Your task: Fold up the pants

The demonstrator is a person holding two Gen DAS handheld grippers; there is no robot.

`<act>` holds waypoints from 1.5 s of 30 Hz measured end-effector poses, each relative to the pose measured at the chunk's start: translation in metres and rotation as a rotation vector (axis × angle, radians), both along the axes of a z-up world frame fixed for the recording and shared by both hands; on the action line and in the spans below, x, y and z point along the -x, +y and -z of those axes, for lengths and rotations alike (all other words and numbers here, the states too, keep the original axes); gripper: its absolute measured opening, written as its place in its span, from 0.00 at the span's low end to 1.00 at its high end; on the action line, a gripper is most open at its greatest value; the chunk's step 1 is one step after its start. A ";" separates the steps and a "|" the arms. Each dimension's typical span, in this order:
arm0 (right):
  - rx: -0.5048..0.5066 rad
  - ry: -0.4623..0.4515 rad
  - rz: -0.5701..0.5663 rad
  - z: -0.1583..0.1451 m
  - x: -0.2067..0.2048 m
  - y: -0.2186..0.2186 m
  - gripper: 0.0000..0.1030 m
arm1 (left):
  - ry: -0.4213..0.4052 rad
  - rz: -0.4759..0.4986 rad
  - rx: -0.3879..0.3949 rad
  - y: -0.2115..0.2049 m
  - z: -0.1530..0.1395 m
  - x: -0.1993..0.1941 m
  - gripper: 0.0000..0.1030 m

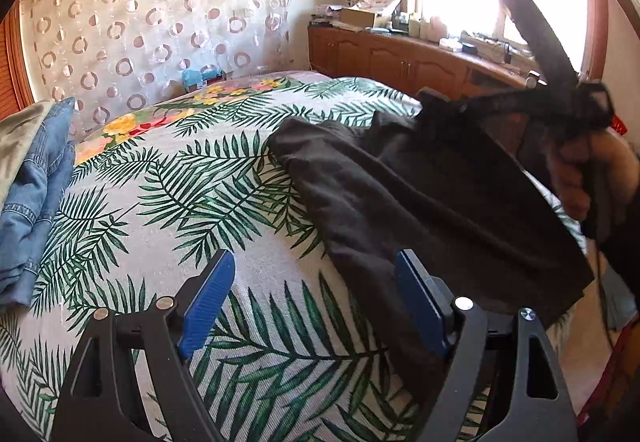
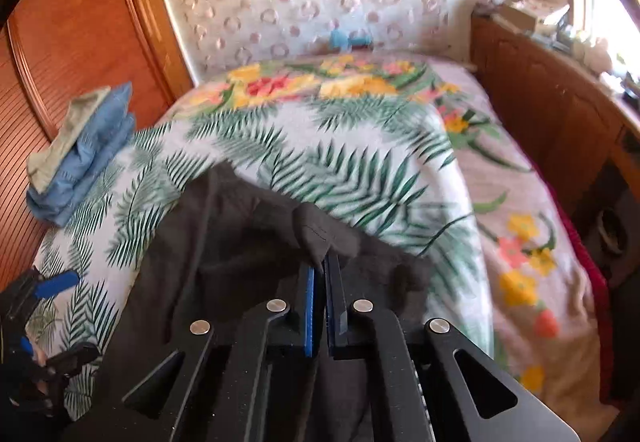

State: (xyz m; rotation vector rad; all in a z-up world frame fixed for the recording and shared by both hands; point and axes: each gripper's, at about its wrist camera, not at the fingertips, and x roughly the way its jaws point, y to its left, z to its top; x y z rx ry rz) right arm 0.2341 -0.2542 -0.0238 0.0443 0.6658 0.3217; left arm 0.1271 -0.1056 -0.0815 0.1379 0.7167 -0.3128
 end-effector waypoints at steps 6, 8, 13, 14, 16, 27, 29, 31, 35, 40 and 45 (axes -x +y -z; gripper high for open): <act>0.010 -0.002 0.087 0.008 0.001 -0.019 0.04 | 0.030 0.006 -0.001 -0.001 0.006 -0.004 0.80; 0.005 -0.009 0.098 0.010 0.003 -0.022 0.04 | 0.051 0.013 -0.011 -0.003 0.009 -0.007 0.80; -0.032 0.029 0.077 0.015 -0.003 -0.021 0.04 | 0.083 0.015 -0.039 -0.008 0.013 -0.011 0.80; -0.032 0.036 0.075 0.015 -0.006 -0.020 0.06 | 0.093 0.017 -0.042 -0.008 0.015 -0.012 0.80; -0.029 0.049 0.067 0.013 -0.012 -0.020 0.06 | 0.118 0.020 -0.044 -0.009 0.018 -0.015 0.80; 0.014 -0.018 0.135 0.008 -0.004 -0.038 0.01 | 0.141 0.020 -0.009 -0.004 0.019 -0.017 0.80; 0.019 -0.002 0.135 0.012 -0.007 -0.041 0.01 | 0.141 0.020 -0.009 -0.005 0.019 -0.017 0.80; 0.023 0.006 0.136 0.017 -0.009 -0.041 0.01 | 0.142 0.020 -0.009 -0.004 0.019 -0.017 0.80; 0.024 0.008 0.148 0.020 -0.013 -0.039 0.01 | 0.142 0.020 -0.008 -0.004 0.019 -0.017 0.80; 0.057 0.000 0.186 0.017 -0.013 -0.037 0.01 | 0.142 0.020 -0.008 -0.004 0.019 -0.017 0.80; 0.045 0.004 0.167 0.020 -0.014 -0.036 0.01 | 0.121 0.019 0.016 -0.002 0.014 -0.016 0.80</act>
